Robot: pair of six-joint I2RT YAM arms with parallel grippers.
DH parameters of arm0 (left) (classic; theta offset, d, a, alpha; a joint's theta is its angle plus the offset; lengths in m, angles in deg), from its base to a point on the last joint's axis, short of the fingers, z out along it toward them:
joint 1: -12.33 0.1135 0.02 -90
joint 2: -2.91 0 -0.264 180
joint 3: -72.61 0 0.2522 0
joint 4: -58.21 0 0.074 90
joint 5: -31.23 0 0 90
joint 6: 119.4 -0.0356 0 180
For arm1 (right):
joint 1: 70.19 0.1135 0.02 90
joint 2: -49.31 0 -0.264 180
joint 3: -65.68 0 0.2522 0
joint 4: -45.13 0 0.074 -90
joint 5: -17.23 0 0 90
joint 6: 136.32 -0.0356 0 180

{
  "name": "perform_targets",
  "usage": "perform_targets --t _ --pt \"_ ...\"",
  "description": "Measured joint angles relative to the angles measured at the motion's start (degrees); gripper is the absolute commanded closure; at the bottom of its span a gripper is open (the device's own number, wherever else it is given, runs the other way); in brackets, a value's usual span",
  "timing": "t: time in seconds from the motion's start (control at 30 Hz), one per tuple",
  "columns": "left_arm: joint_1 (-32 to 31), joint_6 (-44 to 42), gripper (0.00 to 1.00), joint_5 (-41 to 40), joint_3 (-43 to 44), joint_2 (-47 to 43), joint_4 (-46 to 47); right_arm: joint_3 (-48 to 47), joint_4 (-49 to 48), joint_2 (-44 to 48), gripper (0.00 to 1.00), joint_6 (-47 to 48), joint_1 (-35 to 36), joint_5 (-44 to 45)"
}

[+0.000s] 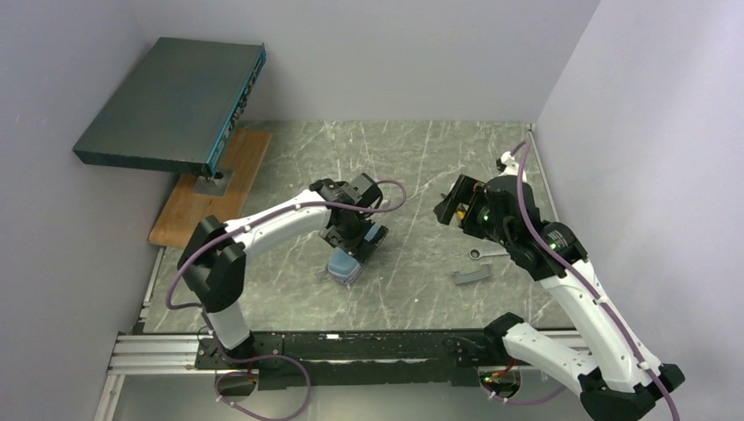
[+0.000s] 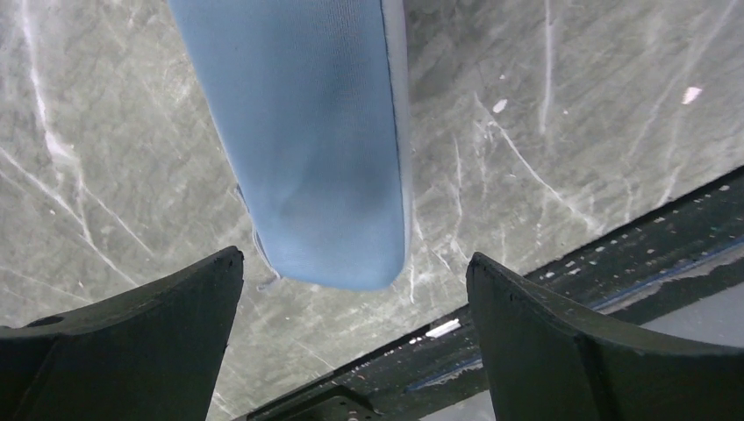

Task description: Open the umbrella

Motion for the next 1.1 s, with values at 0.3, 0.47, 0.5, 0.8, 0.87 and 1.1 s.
perform_targets --t 0.3,0.47,0.5,0.8,0.87,1.1 --pt "1.2 -3.0 0.05 -0.3 1.6 7.2 1.5 0.0 4.7 2.4 0.0 -1.0 0.0 3.6" --pt "4.4 -4.3 0.15 0.6 1.6 7.8 2.5 -1.0 7.0 2.3 0.0 -1.0 0.0 5.3" --pt "5.1 -4.5 0.19 1.1 1.6 7.9 2.6 -1.2 7.3 2.3 0.0 -1.0 0.0 5.6" --pt "7.0 -7.2 0.73 4.4 1.9 8.3 3.0 -1.7 7.5 1.0 0.0 -0.3 0.0 7.1" --pt "7.4 -7.4 0.87 5.1 2.4 8.3 2.3 -1.7 7.5 0.3 0.0 -0.1 0.0 7.1" --pt "9.1 -7.7 1.0 4.6 4.7 7.9 0.3 -1.7 7.3 -0.4 0.0 0.5 0.0 7.1"
